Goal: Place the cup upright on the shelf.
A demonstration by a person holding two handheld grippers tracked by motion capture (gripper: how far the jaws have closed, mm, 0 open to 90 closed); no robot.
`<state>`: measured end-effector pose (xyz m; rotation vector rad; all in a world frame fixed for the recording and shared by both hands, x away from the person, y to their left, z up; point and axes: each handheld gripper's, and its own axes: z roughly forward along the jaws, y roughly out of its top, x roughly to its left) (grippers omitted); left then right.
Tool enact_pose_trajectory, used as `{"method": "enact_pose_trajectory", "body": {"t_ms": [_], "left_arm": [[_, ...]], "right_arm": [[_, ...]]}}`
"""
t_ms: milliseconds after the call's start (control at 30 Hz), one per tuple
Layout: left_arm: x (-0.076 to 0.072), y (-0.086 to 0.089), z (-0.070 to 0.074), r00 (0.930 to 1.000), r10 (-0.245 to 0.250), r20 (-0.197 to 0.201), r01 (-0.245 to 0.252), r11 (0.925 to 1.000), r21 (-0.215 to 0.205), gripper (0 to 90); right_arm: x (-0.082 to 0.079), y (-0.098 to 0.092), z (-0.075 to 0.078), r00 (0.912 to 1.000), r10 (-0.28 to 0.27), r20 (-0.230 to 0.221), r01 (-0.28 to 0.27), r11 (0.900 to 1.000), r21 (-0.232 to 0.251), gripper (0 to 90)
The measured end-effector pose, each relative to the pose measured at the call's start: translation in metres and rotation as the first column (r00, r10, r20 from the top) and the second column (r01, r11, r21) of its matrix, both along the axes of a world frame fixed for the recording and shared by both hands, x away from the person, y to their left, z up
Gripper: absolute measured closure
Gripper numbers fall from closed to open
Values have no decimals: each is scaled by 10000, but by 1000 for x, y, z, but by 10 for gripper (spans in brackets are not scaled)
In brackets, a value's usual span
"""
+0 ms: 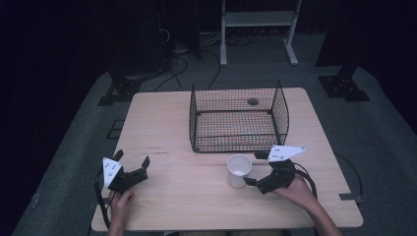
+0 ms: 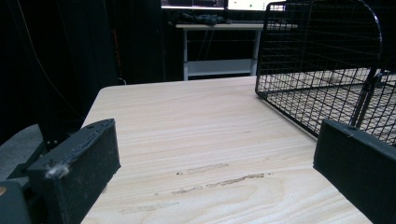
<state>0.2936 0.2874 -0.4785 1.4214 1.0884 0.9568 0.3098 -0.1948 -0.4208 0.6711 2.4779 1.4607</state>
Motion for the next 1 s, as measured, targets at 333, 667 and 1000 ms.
{"method": "enact_pose_trajectory", "body": {"t_ms": [333, 667, 1000], "left_arm": [[0, 0, 0, 10000, -5, -2, 5, 10000, -14, 0], [0, 0, 0, 10000, -6, 0, 6, 10000, -25, 0], [0, 0, 0, 10000, -12, 3, 12, 10000, -36, 0]], "right_arm": [[8, 15, -6, 9997, 185, -184, -189, 9996, -231, 26], [15, 32, -12, 9985, 450, -311, -462, 9982, -373, 60], [20, 31, -9, 9979, 458, -459, -483, 9973, -550, 185]]}}
